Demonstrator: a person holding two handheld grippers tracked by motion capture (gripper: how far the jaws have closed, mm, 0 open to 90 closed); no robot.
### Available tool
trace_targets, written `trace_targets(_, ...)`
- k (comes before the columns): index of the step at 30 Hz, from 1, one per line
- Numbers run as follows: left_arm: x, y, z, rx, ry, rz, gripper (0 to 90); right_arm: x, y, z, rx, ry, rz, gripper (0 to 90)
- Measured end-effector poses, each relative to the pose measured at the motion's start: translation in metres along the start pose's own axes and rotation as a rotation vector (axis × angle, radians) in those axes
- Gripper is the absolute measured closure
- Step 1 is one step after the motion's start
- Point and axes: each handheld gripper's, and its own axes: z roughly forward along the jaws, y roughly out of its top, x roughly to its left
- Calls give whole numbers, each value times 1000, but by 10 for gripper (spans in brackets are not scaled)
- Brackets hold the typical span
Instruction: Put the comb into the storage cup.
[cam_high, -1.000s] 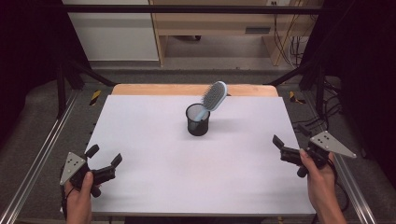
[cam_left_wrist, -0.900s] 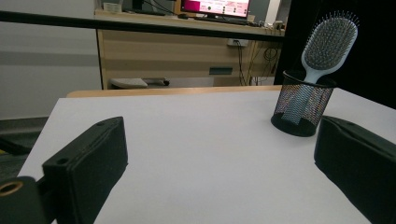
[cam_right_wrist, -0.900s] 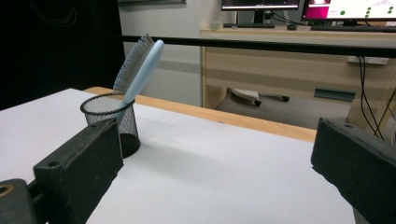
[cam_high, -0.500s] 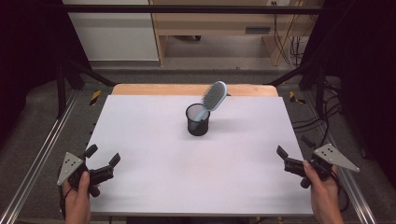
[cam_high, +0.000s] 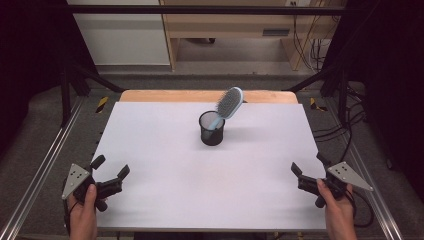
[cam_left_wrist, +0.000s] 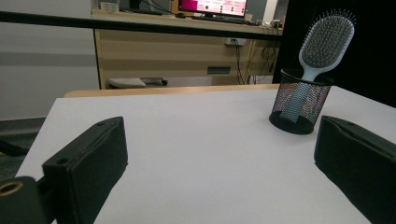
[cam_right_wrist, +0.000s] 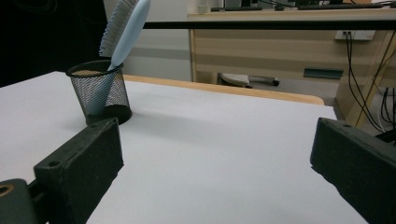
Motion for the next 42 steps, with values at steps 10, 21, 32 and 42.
trace_targets(10,1,0,0,-2,1,-3,27,10,-5,9,-14,42,-13,32)
trace_targets(21,1,1,0,-10,-9,0,28,20,-12,22,15,69,-18,32)
trace_targets(32,0,1,0,-11,-22,17,30,30,-20,32,30,120,-22,44)
trace_targets(42,-1,1,1,-11,-32,23,31,35,-21,37,34,135,-24,44)
